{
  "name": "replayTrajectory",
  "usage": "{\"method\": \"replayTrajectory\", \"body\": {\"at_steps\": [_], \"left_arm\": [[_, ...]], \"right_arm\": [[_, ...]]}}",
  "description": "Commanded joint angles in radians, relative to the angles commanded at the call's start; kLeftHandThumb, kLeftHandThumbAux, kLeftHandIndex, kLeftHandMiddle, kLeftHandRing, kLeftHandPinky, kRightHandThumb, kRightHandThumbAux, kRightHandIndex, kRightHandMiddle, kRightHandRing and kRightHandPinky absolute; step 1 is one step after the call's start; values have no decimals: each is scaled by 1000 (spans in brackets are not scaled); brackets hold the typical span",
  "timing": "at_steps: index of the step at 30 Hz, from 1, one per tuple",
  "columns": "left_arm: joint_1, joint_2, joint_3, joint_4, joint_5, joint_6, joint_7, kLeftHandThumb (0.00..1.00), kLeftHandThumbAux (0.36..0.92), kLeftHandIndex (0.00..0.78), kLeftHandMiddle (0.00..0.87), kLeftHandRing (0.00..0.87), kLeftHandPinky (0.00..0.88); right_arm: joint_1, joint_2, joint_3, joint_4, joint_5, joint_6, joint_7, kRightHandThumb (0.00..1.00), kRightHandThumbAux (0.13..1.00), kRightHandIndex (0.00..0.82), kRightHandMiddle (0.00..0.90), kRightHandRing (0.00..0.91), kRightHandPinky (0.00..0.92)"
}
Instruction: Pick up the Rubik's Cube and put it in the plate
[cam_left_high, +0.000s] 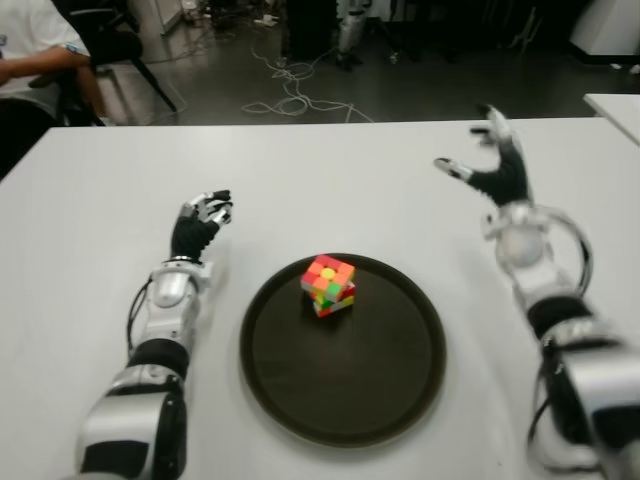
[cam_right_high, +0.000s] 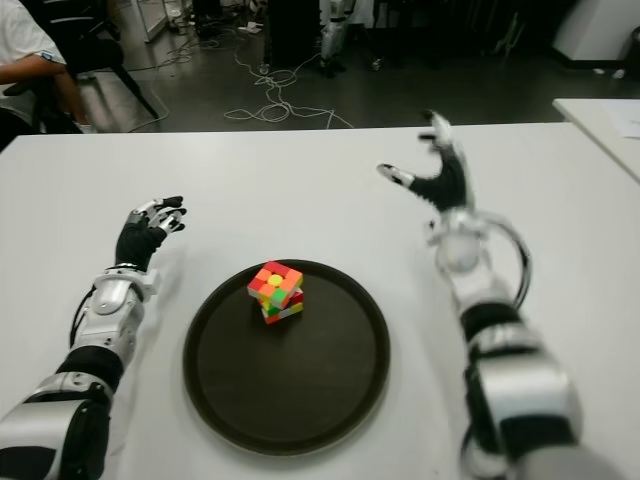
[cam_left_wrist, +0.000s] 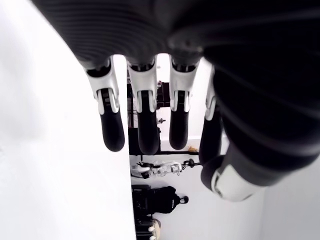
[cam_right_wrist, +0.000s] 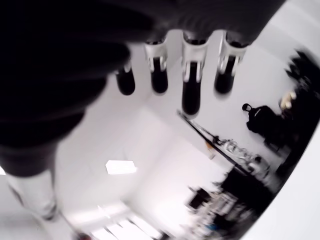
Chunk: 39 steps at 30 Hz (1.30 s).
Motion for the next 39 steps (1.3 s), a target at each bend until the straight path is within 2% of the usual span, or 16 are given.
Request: {"method": "replayTrajectory", "body": {"at_steps": [2, 6, 15, 20, 25, 29, 30, 33, 36, 39], "left_arm": [[2, 1, -4, -1, 6, 0, 5, 684, 723, 399, 242, 241, 267], [8, -1, -9, -7, 9, -2, 9, 685, 723, 399, 239, 237, 258], [9, 3, -9, 20, 10, -24, 2, 684, 722, 399, 237, 232, 260], [10, 0, -2, 14, -6, -18, -17, 684, 722, 399, 228, 226, 259], [19, -4, -3, 1, -4, -24, -24, 683, 722, 399, 220, 218, 247], [20, -1, -9, 1, 5, -24, -24, 682, 722, 399, 215, 213, 245], [22, 0, -10, 2, 6, -25, -24, 575, 736, 299, 209, 208, 241], [24, 1, -11, 0, 7, -24, -26, 432, 756, 178, 201, 202, 236], [25, 2, -11, 0, 5, -21, -29, 379, 761, 135, 194, 197, 229], [25, 4, -14, -1, 8, -21, -31, 355, 757, 121, 193, 195, 224]], "right_arm": [[36, 16, -17, -48, 37, 11, 28, 174, 690, 137, 220, 242, 272], [61, 31, -39, -67, 54, 35, 48, 212, 706, 138, 223, 251, 284], [64, 30, -39, -81, 7, 75, 30, 256, 722, 117, 204, 242, 274], [92, 33, -30, -131, -27, 85, 7, 250, 731, 108, 195, 229, 255], [182, 42, -7, -146, -85, 28, -36, 206, 722, 104, 197, 236, 269], [169, 23, 3, -90, -118, 28, -55, 167, 704, 101, 203, 244, 275], [163, 19, 5, -79, -123, 31, -58, 166, 702, 101, 203, 245, 274], [149, 14, 8, -77, -131, 49, -55, 173, 701, 102, 202, 245, 274], [136, 13, 9, -82, -129, 65, -48, 181, 698, 104, 202, 246, 281], [141, 12, 15, -89, -138, 70, -56, 182, 690, 105, 203, 247, 280]]}}
